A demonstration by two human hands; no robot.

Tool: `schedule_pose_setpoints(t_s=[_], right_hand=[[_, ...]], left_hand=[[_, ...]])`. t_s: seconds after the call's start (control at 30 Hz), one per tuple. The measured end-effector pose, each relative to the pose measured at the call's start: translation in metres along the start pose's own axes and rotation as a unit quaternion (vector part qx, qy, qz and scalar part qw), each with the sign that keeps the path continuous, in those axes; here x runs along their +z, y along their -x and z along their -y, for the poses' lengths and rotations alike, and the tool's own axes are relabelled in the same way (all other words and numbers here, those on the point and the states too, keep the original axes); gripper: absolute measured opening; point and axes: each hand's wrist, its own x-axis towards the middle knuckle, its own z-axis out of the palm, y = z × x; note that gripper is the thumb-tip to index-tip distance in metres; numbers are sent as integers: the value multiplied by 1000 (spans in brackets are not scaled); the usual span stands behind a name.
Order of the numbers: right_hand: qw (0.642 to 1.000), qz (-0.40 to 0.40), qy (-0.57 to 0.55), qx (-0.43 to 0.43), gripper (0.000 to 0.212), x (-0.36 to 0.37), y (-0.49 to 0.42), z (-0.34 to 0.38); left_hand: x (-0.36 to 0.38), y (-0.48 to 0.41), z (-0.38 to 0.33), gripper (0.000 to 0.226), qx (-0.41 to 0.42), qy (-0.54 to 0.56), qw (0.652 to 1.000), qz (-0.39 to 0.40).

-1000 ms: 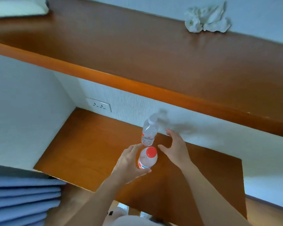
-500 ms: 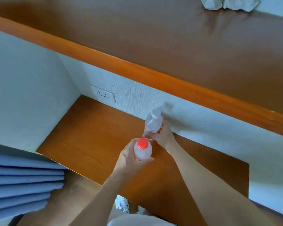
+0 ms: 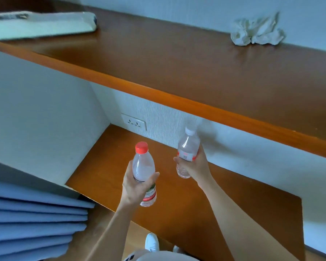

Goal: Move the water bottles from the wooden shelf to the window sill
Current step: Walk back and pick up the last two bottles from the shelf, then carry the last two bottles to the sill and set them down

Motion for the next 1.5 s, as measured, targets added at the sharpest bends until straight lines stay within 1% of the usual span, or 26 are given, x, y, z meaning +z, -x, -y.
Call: schedule_pose_setpoints(t_s=[0.13, 0.2, 0.3, 0.4, 0.47, 0.6, 0.7, 0.8, 0.87, 0.93, 0.97, 1.1, 1.2, 1.3, 1.4, 1.5], right_hand=[[998, -36, -47, -26, 79, -10, 23, 37], [997, -45, -45, -34, 78, -14, 36, 50], [997, -48, -41, -51, 75, -17, 47, 64], [995, -47, -64, -53, 71, -16, 52, 74], [994, -40, -81, -54, 67, -12, 55, 79], [991, 23, -108, -73, 69, 15, 60, 86], [985, 100, -108, -91, 70, 43, 68, 93], [972, 182, -93, -112, 78, 70, 82, 97], [958, 241, -85, -132, 84, 88, 96, 101], [945, 280, -88, -144, 88, 100, 105, 103], [934, 310, -90, -149, 88, 110, 113, 105], [888, 419, -87, -167, 77, 151, 155, 111], [852, 486, -88, -176, 77, 174, 199, 117], [807, 557, -78, -179, 70, 191, 238, 118], [780, 593, -45, -194, 71, 207, 271, 118], [752, 627, -24, -204, 68, 226, 304, 119]], left_hand=[[-11, -4, -31, 61, 34, 25, 999, -3], [-12, -6, -44, 58, 52, 33, 998, 3], [-17, -8, -56, 57, 73, 38, 997, -10], [-29, -7, -56, 73, 75, 40, 996, -21], [-41, -4, -54, 81, 74, 39, 996, -43], [-71, 10, -53, 82, 72, 43, 991, -109], [-96, 32, -48, 77, 69, 37, 983, -164], [-119, 66, -43, 74, 45, 51, 969, -238], [-132, 98, -38, 68, 27, 61, 953, -296], [-139, 125, -34, 60, 13, 74, 943, -324], [-143, 144, -31, 57, 2, 76, 934, -350], [-160, 221, -22, 46, -43, 61, 883, -463], [-166, 274, -16, 45, -65, 61, 838, -538], [-167, 320, -4, 49, -74, 61, 799, -593], [-167, 359, 5, 56, -85, 61, 765, -636], [-175, 391, 11, 55, -95, 39, 726, -680]])
